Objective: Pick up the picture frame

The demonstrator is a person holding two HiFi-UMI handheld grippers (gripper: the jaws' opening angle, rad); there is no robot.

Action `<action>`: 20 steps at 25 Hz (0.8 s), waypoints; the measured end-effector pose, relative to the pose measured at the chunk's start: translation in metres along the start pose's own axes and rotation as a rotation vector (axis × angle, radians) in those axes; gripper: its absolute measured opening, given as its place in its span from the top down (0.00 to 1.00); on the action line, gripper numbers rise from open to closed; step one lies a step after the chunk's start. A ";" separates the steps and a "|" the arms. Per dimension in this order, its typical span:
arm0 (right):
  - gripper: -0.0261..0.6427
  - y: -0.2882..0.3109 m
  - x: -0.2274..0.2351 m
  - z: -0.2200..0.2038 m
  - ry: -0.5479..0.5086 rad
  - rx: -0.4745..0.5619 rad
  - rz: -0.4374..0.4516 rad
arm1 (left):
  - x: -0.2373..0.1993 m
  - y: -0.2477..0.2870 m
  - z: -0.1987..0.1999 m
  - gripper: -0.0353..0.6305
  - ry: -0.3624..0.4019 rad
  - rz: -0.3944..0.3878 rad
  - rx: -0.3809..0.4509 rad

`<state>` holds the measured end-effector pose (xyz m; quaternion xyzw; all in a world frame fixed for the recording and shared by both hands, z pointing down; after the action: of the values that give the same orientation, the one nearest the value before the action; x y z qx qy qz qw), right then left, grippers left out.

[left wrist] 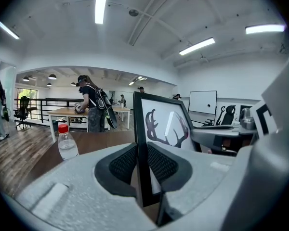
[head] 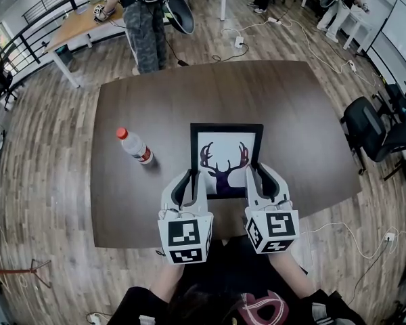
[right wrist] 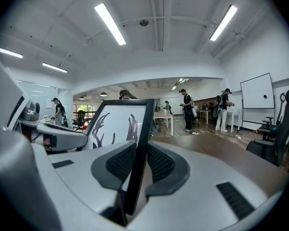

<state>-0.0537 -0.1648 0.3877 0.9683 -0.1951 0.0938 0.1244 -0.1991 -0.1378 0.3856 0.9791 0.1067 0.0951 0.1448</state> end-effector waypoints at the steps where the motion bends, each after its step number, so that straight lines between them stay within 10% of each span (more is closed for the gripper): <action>1: 0.84 0.000 0.000 0.000 -0.002 0.001 -0.002 | 0.000 0.000 0.000 0.83 -0.001 -0.003 0.000; 20: 0.84 -0.001 0.000 0.000 -0.020 0.005 -0.007 | 0.000 0.001 0.000 0.83 0.020 -0.020 -0.004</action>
<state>-0.0537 -0.1636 0.3875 0.9703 -0.1925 0.0843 0.1201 -0.1986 -0.1384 0.3859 0.9767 0.1175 0.1035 0.1467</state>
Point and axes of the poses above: the fingertips, and each gripper's own axes: y forward along the fingers, x to its right, z out of its top, the point moved 2 cm from there along -y, backward along the fingers, and after that the axes turned 11 degrees about y, right-handed, at the moved point
